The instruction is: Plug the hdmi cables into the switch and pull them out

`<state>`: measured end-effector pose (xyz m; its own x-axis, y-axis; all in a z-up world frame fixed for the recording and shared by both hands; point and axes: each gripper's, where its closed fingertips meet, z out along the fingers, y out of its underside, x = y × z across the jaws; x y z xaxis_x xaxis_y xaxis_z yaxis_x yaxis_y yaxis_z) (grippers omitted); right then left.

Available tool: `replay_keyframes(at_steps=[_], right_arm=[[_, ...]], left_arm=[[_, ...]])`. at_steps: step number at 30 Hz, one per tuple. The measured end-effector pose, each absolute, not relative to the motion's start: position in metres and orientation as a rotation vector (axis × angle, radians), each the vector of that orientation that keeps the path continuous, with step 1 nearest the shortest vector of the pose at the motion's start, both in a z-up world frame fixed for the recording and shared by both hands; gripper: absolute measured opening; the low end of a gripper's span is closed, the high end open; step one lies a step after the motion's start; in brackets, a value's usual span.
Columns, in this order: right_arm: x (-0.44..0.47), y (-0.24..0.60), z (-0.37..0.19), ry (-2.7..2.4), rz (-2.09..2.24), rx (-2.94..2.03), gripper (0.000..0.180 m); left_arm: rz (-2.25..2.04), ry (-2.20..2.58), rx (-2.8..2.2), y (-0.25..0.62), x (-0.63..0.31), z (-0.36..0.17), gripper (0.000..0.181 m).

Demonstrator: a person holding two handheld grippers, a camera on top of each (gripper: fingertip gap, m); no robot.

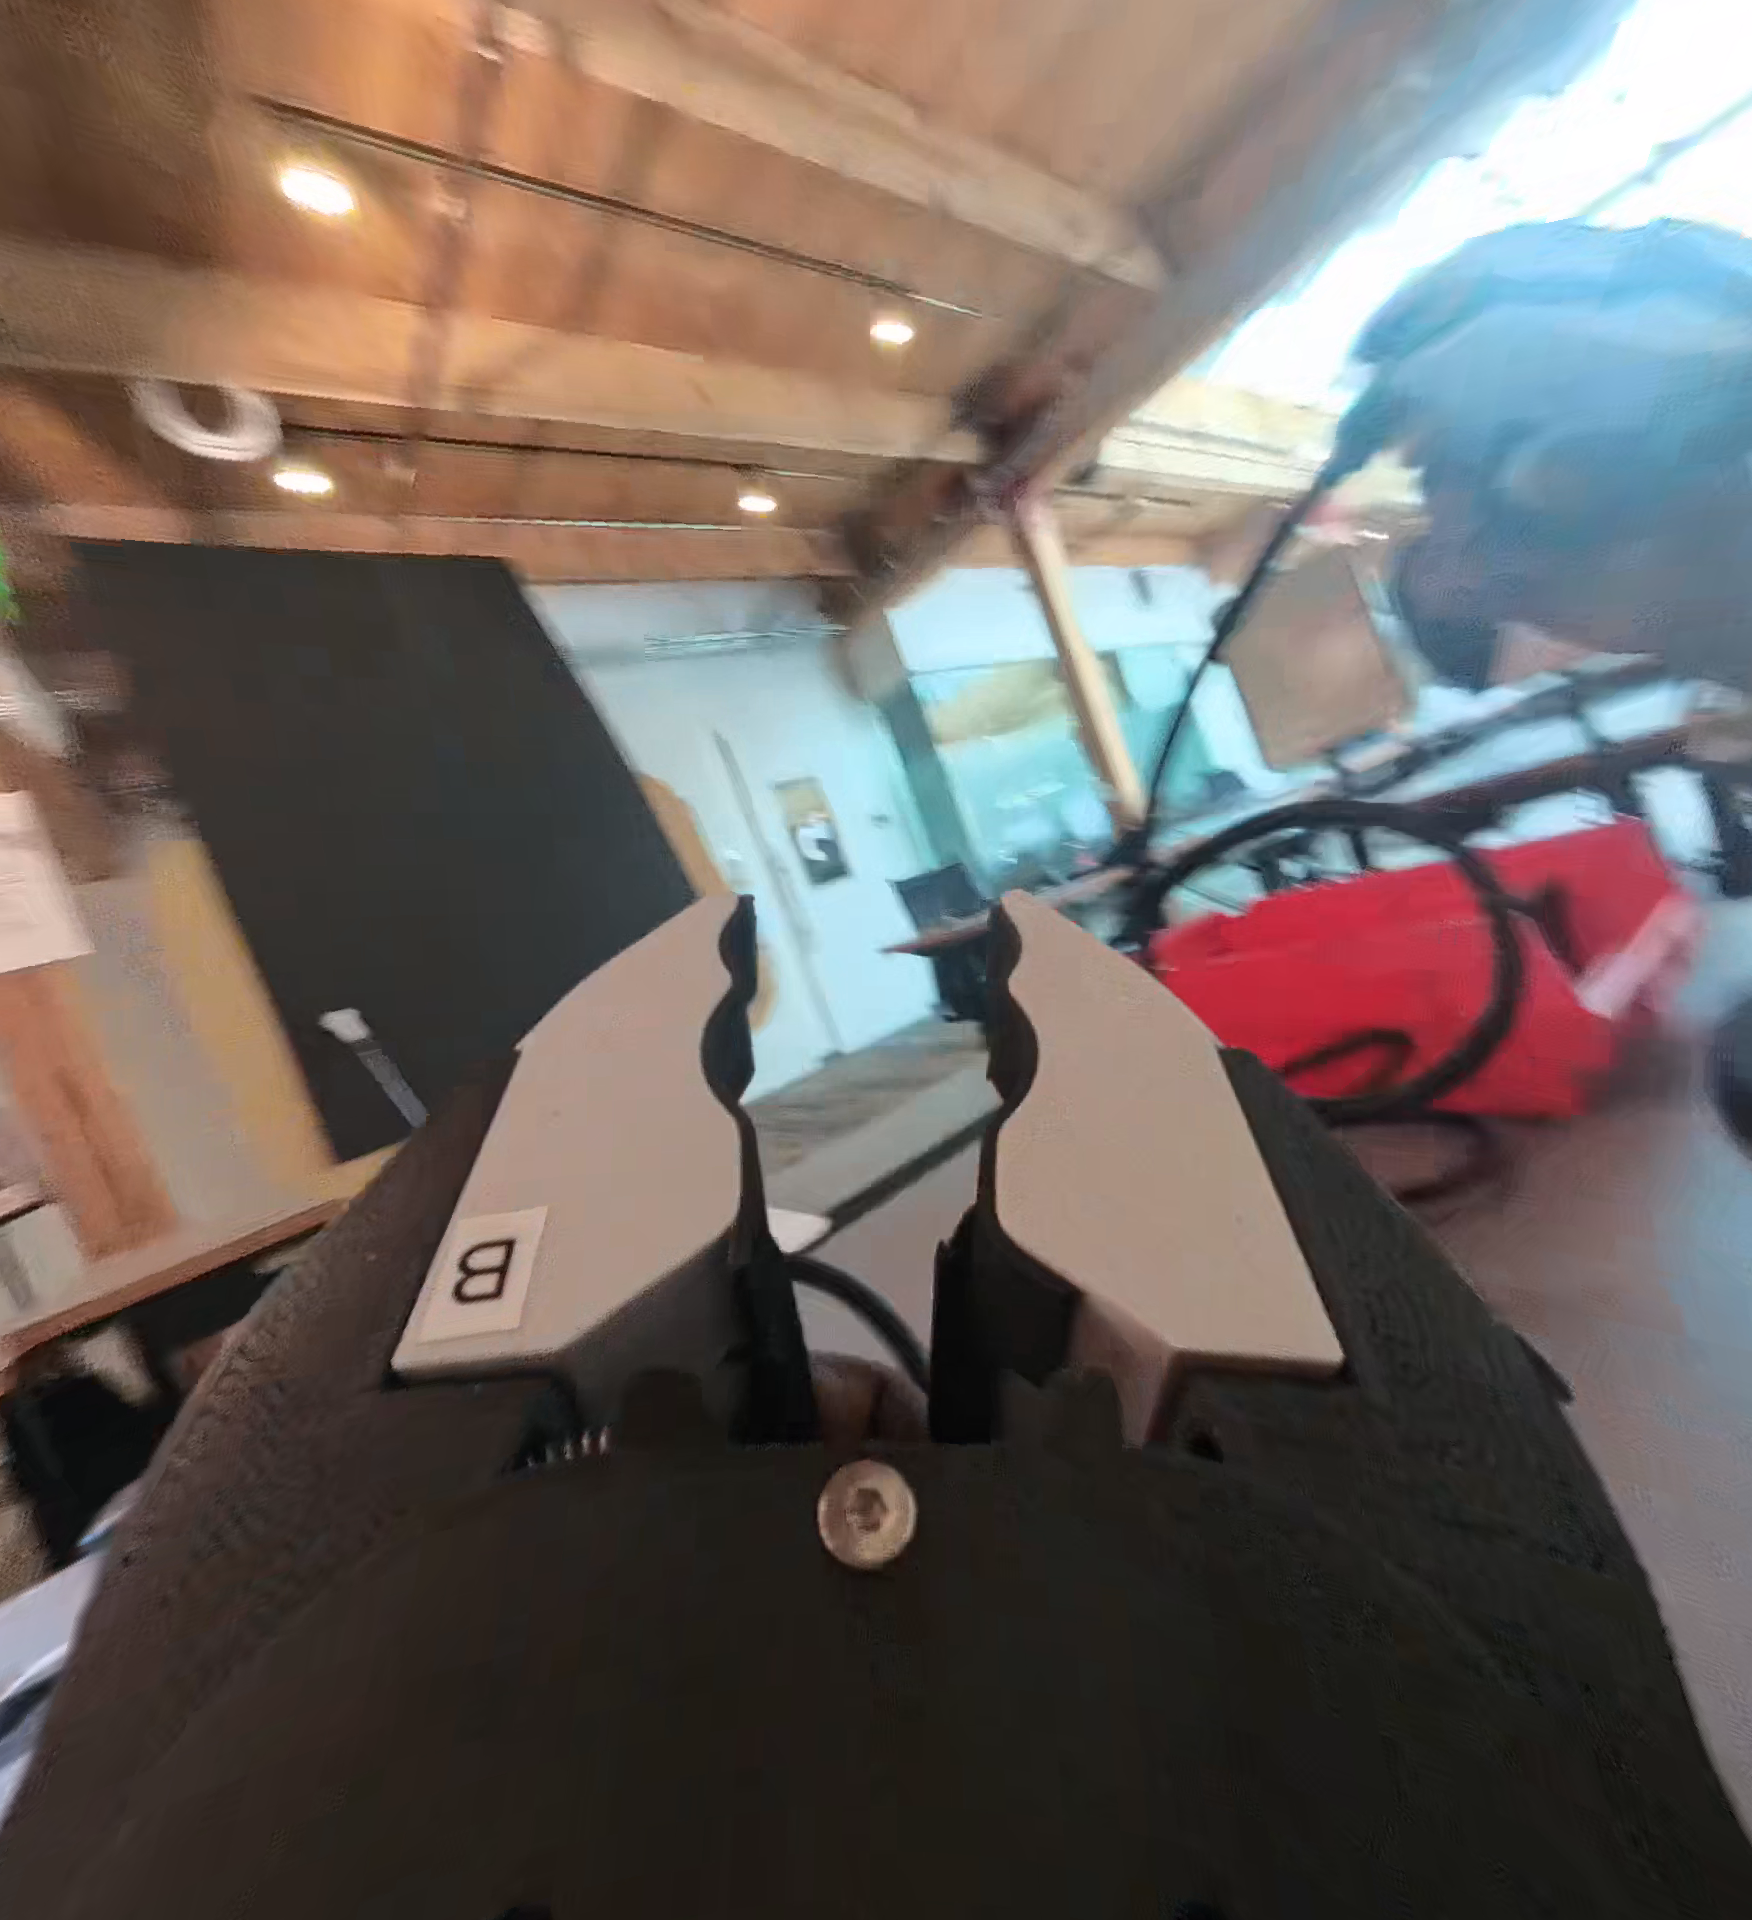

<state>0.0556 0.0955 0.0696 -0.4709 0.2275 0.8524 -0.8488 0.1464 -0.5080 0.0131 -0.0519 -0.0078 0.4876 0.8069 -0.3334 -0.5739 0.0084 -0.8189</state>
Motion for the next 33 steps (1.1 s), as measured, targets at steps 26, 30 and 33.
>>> replay_keyframes(at_steps=[26, 30, 33], right_arm=[[0.024, -0.01, 0.043, -1.994, 2.889, -0.738, 0.011], [0.007, -0.004, 0.006, -2.001, 2.851, -0.947, 0.011], [0.006, 0.002, 0.0, -2.02, 2.813, -0.919, 0.011]], left_arm=[[1.335, -0.019, -0.946, -0.023, 0.054, 0.026, 0.05], [1.223, -0.01, -1.093, -0.012, 0.043, 0.005, 0.005], [1.119, -0.034, -1.16, -0.006, 0.04, -0.003, 0.004]])
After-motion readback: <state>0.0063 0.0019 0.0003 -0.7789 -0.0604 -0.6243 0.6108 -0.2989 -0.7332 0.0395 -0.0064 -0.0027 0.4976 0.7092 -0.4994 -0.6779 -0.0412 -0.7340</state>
